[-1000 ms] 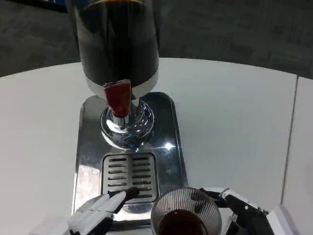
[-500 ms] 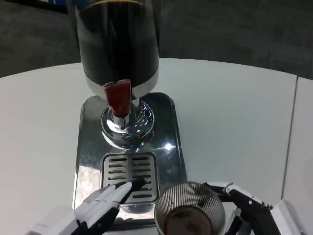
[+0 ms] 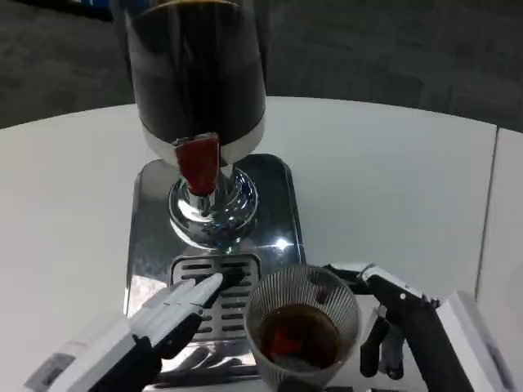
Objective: Grasp the cup under the faucet to collect the drink, then remove the cup.
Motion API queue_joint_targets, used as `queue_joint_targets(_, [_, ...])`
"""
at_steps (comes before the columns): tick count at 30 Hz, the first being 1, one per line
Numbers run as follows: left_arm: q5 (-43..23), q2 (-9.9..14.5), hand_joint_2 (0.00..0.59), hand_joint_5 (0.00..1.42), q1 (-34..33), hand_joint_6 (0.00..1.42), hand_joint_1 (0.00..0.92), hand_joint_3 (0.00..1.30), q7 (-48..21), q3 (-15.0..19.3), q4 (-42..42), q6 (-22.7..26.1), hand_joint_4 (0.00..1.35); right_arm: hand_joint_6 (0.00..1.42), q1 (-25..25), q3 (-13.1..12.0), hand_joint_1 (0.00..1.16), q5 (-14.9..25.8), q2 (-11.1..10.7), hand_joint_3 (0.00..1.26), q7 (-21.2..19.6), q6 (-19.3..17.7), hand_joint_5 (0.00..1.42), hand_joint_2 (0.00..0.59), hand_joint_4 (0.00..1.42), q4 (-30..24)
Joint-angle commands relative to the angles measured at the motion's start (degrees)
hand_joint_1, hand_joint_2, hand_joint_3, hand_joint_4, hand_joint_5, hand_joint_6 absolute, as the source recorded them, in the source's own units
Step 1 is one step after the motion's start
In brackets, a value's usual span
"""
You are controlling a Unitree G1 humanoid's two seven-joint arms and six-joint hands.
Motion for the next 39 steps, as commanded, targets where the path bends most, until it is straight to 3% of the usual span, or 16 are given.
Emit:
queue_joint_targets(1, [0.2,1.2,0.117,0.0,-1.2,0.0,0.0,0.0,-0.6,-0.6,0.4,1.7,0.0,1.27,-2.6,-0.2,1.09,0.5,0.9,0.84,0.1,-0.1,1.1,0.232,0.91,0.3])
queue_joint_targets(18, [0.5,1.5,0.114,0.0,-4.8,0.0,0.0,0.0,0.0,-1.7,1.1,5.2,0.0,1.27,-8.4,-0.7,1.09,0.9,1.1,0.84,0.6,1.4,1.1,0.232,0.91,4.1])
queue_joint_targets(39, [2.3,0.8,0.114,0.0,-6.0,0.0,0.0,0.0,1.0,-3.4,1.4,6.3,0.0,1.27,-9.5,-0.7,1.09,0.9,1.2,0.84,1.1,2.4,1.1,0.231,0.91,4.6])
